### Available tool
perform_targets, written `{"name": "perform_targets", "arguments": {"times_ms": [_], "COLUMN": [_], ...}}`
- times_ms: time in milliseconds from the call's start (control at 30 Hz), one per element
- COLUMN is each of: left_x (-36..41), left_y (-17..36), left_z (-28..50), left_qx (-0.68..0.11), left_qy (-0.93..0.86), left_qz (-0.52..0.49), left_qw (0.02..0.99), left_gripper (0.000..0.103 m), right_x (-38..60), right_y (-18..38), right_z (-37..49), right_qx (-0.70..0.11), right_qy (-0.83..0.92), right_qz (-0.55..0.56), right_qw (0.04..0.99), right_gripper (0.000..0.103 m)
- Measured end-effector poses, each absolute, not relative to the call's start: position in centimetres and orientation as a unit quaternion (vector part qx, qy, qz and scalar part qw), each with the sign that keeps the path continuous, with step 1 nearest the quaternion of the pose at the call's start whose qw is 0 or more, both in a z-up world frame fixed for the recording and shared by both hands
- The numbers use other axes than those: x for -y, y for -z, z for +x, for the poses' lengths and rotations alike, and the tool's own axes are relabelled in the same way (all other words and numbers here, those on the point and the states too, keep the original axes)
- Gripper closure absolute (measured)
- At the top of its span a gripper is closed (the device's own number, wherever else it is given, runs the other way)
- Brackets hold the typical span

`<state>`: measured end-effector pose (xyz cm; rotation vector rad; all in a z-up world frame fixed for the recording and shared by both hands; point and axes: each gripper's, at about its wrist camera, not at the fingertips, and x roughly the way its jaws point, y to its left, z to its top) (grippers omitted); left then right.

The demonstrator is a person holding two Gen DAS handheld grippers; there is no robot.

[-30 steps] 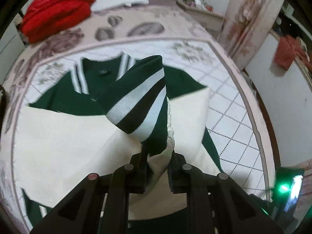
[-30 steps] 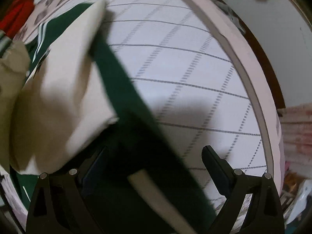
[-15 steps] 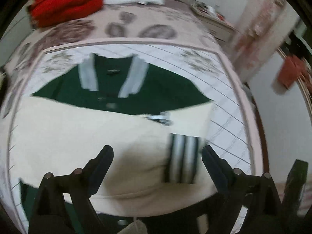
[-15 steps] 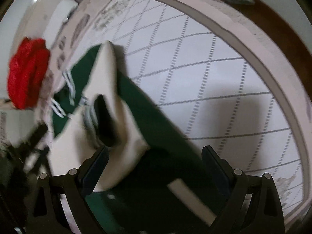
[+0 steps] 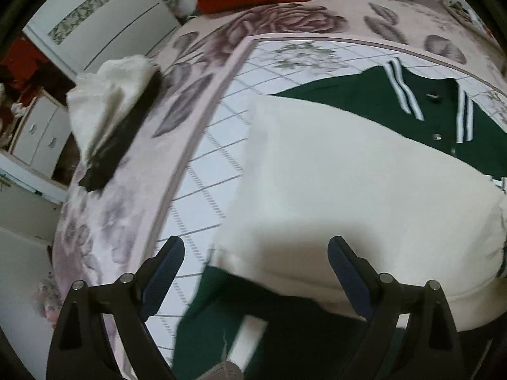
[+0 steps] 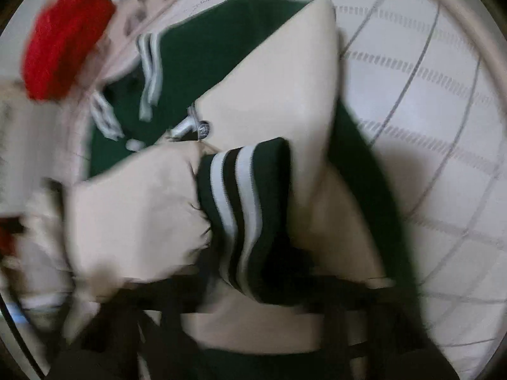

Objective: Fold large clothes

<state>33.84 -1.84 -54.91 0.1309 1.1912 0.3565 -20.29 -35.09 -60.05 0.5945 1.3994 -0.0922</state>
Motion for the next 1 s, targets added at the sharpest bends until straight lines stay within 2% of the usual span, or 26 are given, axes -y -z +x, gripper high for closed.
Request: {"name": "perform_targets", "arguments": {"times_ms": [67, 167, 233, 300, 400, 433, 467, 533, 600, 633, 800, 1000], "left_x": [1.1, 0.5, 0.4, 0.6, 0.2, 0.1, 0.0, 0.0, 0.1, 0.1, 2.3, 8.4], "left_y": [54.7, 53.6, 53.6, 54.8, 59.0, 60.2, 61.3, 62.0, 61.0, 60.5, 57.2, 58.0], "left_z": [33.8, 33.7, 35.4, 36.9, 39.2, 39.6, 40.1, 40.4, 39.9, 39.5, 34.2, 28.9], "left_qx": [-0.556, -0.545, -0.540, -0.546, -0.574, -0.580, -0.589, -0.587, -0.585, -0.584, -0.577, -0.595], "left_qy": [-0.169, -0.169, -0.172, -0.174, -0.188, -0.191, -0.188, -0.181, -0.171, -0.167, -0.139, -0.079], "left_qz": [0.059, 0.049, 0.050, 0.046, 0.051, 0.059, 0.065, 0.078, 0.081, 0.079, 0.079, 0.118], "left_qw": [0.812, 0.820, 0.822, 0.818, 0.795, 0.789, 0.784, 0.785, 0.789, 0.790, 0.801, 0.791], "left_gripper": [0.011, 0.011, 0.011, 0.011, 0.009, 0.006, 0.005, 0.005, 0.006, 0.006, 0.006, 0.006], "right_x": [34.8, 35.3, 35.6, 36.2, 37.1, 37.3, 37.5, 38.3, 38.7, 39.1, 39.8, 38.9], "right_y": [57.9, 53.8, 52.9, 54.4, 59.7, 61.5, 62.6, 63.3, 62.7, 61.8, 59.7, 63.5], "right_z": [-19.4, -20.2, -17.9, -14.3, -9.2, -7.8, -7.5, -7.3, -7.4, -8.2, -13.5, -17.5], "right_qx": [-0.613, -0.570, -0.556, -0.565, -0.594, -0.609, -0.622, -0.620, -0.629, -0.627, -0.633, -0.701], "right_qy": [0.057, 0.090, 0.104, 0.113, 0.122, 0.121, 0.117, 0.123, 0.121, 0.124, 0.127, 0.110], "right_qz": [0.242, 0.206, 0.199, 0.206, 0.229, 0.228, 0.232, 0.258, 0.268, 0.275, 0.268, 0.207], "right_qw": [0.750, 0.791, 0.800, 0.791, 0.762, 0.750, 0.739, 0.731, 0.720, 0.718, 0.715, 0.674], "right_gripper": [0.095, 0.096, 0.096, 0.096, 0.095, 0.094, 0.090, 0.076, 0.053, 0.049, 0.047, 0.047]}}
